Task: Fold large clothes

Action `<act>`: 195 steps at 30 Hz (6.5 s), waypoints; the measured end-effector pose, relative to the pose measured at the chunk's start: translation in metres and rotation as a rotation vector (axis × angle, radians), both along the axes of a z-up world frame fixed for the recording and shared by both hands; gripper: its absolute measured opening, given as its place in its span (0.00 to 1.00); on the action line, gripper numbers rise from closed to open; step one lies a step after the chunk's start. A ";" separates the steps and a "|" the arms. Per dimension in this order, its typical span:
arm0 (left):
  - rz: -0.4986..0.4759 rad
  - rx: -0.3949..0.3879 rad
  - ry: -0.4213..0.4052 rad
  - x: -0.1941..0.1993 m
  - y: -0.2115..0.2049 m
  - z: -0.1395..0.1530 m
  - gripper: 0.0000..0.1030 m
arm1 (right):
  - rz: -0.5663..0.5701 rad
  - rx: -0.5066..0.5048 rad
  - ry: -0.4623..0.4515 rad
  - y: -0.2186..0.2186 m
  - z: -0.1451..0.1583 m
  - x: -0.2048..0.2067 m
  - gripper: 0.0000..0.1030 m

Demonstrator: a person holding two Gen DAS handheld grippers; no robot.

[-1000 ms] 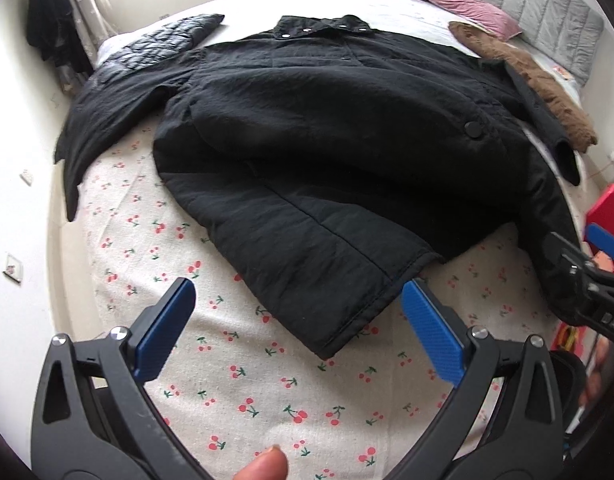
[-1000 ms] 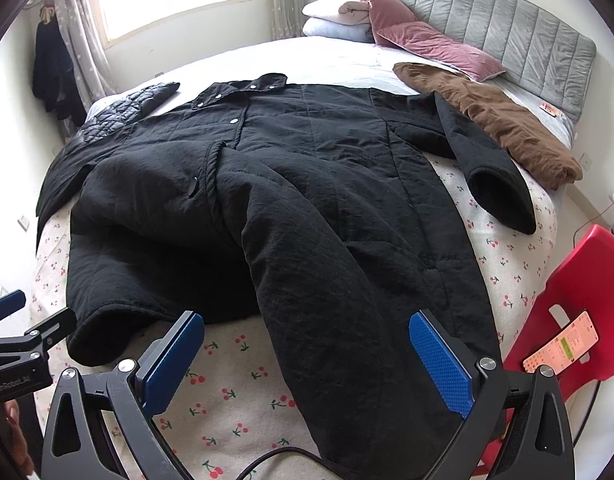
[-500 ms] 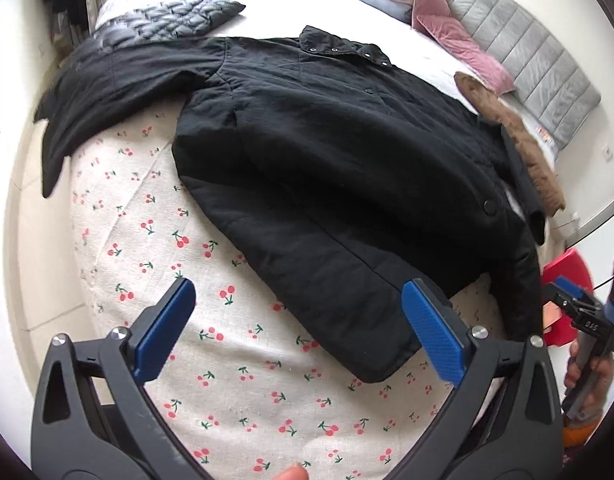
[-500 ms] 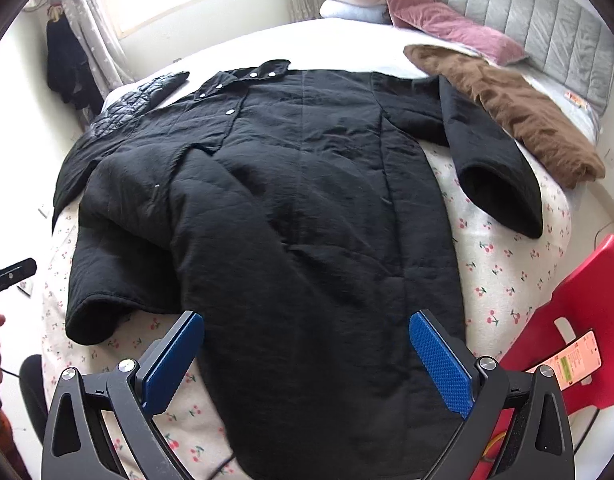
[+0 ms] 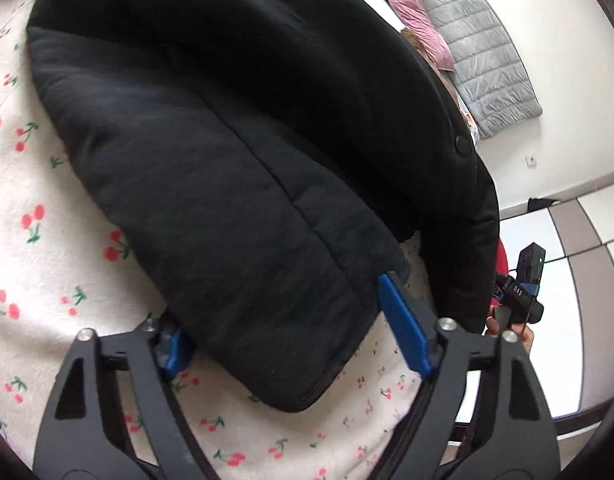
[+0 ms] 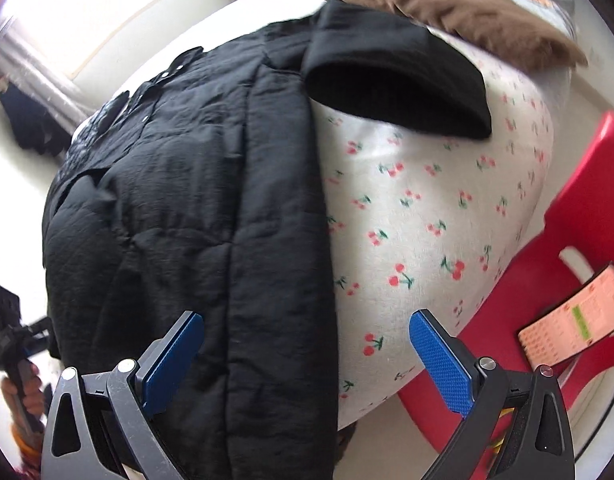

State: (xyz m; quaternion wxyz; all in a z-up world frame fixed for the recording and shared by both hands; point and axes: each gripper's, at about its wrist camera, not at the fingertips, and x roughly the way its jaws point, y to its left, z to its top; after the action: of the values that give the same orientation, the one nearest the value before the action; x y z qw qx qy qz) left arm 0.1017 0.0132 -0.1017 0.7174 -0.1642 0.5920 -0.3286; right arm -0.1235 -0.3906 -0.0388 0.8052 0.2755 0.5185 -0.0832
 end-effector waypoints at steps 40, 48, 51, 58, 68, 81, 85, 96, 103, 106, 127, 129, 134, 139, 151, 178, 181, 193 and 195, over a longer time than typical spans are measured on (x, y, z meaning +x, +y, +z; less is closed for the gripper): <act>0.001 0.584 -0.553 -0.071 0.114 0.165 0.81 | -0.125 -0.448 0.011 0.008 0.093 0.009 0.75; -0.010 0.452 -0.474 -0.024 0.058 0.157 0.81 | 0.016 -0.616 0.050 0.010 0.056 0.088 0.75; -0.018 0.451 -0.466 -0.011 0.038 0.150 0.81 | 0.064 -0.707 0.072 0.011 0.039 0.112 0.75; -0.036 0.435 -0.471 0.015 0.012 0.138 0.81 | 0.096 -0.898 0.084 -0.013 0.042 0.148 0.08; 0.031 0.418 -0.491 0.045 0.018 0.128 0.81 | -0.291 -1.091 0.170 -0.173 0.150 0.183 0.06; 0.232 0.461 -0.469 0.066 0.112 0.141 0.81 | -0.401 -0.944 0.145 -0.177 0.158 0.194 0.62; 0.363 0.399 -0.386 0.079 0.171 0.136 0.81 | -0.238 -0.774 0.067 -0.120 0.150 0.211 0.66; 0.725 0.181 -0.130 0.115 0.329 0.063 0.81 | 0.043 -0.547 -0.035 0.008 0.136 0.237 0.73; 0.841 -0.142 0.043 0.141 0.359 -0.013 0.81 | 0.117 -0.513 -0.041 0.061 0.124 0.235 0.73; 0.903 -0.244 0.087 0.157 0.365 -0.042 0.81 | 0.146 -0.502 -0.031 0.080 0.115 0.235 0.73; 1.121 -0.234 -0.415 0.161 0.364 0.085 0.08 | 0.231 -0.441 0.009 0.121 0.089 0.232 0.73; 1.051 -0.218 -0.511 0.165 0.349 0.127 0.07 | 0.237 -0.431 0.000 0.123 0.092 0.235 0.73; 0.793 -0.167 -0.722 0.180 0.267 0.232 0.07 | 0.253 -0.382 -0.025 0.129 0.096 0.240 0.73; 0.504 -0.127 -0.815 0.185 0.154 0.285 0.07 | 0.262 -0.357 -0.047 0.136 0.099 0.247 0.73; -0.008 -0.144 -0.736 0.157 0.033 0.242 0.63 | 0.238 -0.217 -0.105 0.128 0.103 0.267 0.73; 0.072 0.275 -0.580 0.255 0.052 0.099 0.22 | 0.156 -0.313 -0.197 0.148 0.046 0.442 0.11; 0.050 0.376 -0.543 0.266 0.038 0.068 0.22 | 0.142 -0.451 -0.059 0.152 0.028 0.447 0.17; 0.055 0.391 -0.506 0.259 0.049 0.053 0.35 | 0.188 -0.448 -0.110 0.139 -0.009 0.395 0.56; 0.057 0.374 -0.474 0.255 0.049 0.065 0.64 | 0.192 -0.454 -0.091 0.136 0.001 0.389 0.59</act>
State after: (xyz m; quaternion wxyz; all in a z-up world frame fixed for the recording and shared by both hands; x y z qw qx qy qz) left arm 0.3566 0.0618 -0.0371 0.8624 0.0355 0.4532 -0.2226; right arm 0.2654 -0.2551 -0.0378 0.8731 0.0406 0.4736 -0.1082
